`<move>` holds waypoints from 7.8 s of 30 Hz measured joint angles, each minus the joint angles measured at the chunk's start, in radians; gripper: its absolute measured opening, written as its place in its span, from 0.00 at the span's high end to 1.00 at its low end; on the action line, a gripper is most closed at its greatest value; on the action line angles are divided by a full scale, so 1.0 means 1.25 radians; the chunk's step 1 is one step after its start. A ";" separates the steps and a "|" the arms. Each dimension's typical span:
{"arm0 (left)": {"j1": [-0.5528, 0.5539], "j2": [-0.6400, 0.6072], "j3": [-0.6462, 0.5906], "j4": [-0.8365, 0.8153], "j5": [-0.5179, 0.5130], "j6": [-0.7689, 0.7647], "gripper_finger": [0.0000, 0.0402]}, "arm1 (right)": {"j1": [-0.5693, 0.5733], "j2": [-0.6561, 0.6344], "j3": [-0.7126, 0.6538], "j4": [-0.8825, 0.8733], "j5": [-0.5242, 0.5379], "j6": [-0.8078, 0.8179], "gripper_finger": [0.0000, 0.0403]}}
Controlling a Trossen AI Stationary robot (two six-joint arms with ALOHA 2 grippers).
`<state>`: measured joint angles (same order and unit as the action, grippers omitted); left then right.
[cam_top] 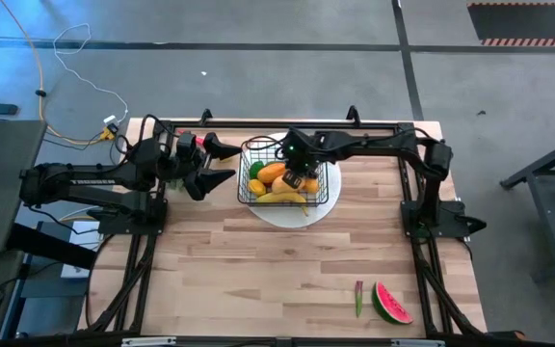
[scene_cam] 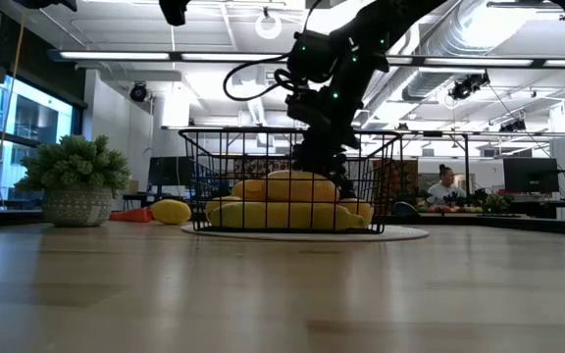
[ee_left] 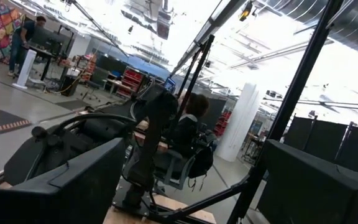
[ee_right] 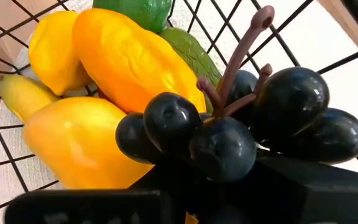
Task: Build produce basket
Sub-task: Put the purple grapes into the wire basket, then put the red watermelon into the wire basket
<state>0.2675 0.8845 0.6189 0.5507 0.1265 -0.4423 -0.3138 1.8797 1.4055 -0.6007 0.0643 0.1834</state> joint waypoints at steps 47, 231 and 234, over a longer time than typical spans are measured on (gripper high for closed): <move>0.000 0.000 0.000 -0.014 -0.003 0.081 0.07 | 0.193 -0.618 -0.572 0.820 -0.063 0.143 0.42; 0.000 0.001 0.000 -0.162 -0.040 0.146 0.07 | 0.610 -0.556 -0.224 -0.184 0.242 0.674 0.65; 0.000 0.001 0.000 -0.162 -0.035 0.123 0.07 | 0.509 -0.543 -0.253 0.006 0.127 0.471 0.65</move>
<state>0.2672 0.8856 0.6186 0.3478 0.0826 -0.2892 0.3220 1.2004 1.0894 -0.5931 0.2228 0.7722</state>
